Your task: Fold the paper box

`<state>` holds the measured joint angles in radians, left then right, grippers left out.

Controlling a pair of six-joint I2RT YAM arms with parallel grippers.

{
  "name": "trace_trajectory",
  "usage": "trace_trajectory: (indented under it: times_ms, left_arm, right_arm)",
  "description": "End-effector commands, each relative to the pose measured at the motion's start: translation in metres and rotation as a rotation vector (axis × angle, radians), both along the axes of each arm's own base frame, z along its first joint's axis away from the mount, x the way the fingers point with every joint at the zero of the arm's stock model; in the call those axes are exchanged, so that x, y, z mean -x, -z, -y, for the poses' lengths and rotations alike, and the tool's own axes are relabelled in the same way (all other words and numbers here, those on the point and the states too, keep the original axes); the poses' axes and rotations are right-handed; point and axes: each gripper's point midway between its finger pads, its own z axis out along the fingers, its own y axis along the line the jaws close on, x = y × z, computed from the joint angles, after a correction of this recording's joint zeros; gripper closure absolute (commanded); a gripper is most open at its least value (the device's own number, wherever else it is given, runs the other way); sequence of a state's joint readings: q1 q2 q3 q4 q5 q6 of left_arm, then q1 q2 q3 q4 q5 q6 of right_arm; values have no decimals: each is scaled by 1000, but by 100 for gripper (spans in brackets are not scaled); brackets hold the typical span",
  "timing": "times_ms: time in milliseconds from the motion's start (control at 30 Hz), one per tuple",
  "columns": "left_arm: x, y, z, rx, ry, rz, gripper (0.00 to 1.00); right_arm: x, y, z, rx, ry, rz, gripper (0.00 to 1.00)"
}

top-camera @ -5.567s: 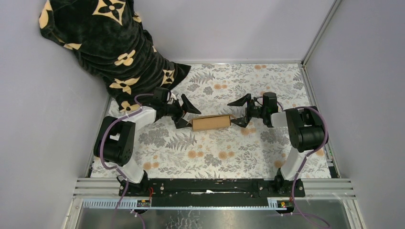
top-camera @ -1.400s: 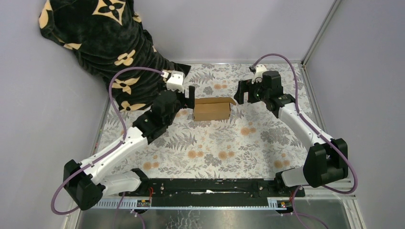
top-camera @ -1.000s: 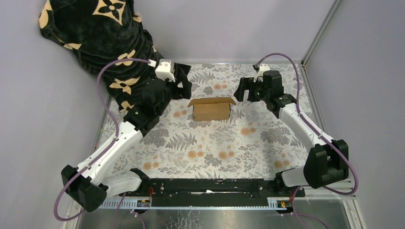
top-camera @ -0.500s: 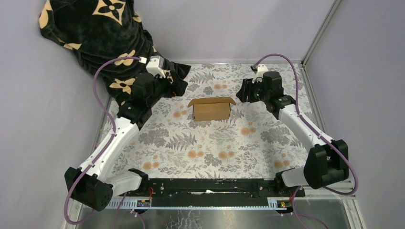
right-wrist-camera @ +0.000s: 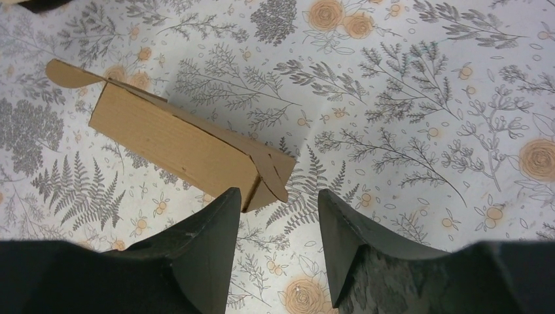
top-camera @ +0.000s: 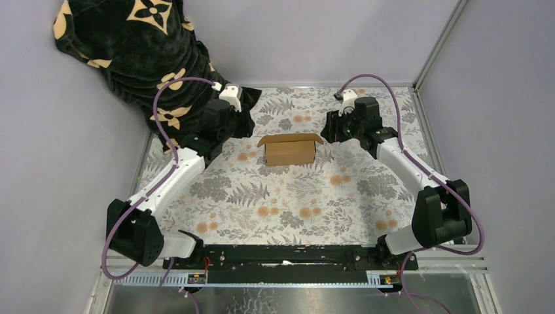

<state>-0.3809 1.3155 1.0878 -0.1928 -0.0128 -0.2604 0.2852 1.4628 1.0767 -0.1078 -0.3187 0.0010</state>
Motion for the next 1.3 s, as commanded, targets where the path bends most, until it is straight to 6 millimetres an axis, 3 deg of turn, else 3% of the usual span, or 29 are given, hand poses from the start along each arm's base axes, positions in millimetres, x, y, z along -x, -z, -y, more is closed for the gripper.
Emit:
trace_trajectory:
  times_ms: [0,67,167,433,567,733,800,867,967,1133,1267]
  left_arm:
    - [-8,14,3,-89,18,-4,52]
    - [-10,21,6,-105,16,-30,61]
    - [-11,28,7,-123,-11,-53,59]
    - [-10,19,6,-122,-47,-18,51]
    - [-8,17,10,-119,-39,-15,53]
    - [-1,25,24,-125,33,-28,62]
    - [0,29,28,-140,68,-38,56]
    - [1,32,29,-156,88,-40,44]
    - [0,30,27,-176,92,-29,38]
    - [2,36,28,-201,124,-34,40]
    - [-1,50,32,-218,156,-64,48]
  right_arm:
    - [-8,-19,-14,-3,-68,75,45]
    - [-8,-18,-15,0,-68,74,46]
    - [-9,-17,-15,-1,-67,73,46]
    - [-9,-16,-17,-7,-72,70,45]
    - [-5,-15,-18,-12,-83,67,46]
    - [-3,-12,-20,-14,-94,63,46]
    - [-4,-11,-21,-13,-97,58,46]
    - [-6,-12,-22,-13,-98,56,47]
    - [-9,-10,-22,-10,-96,49,46]
    - [-9,-7,-24,-11,-103,42,47]
    - [-9,-8,-24,-13,-103,46,48]
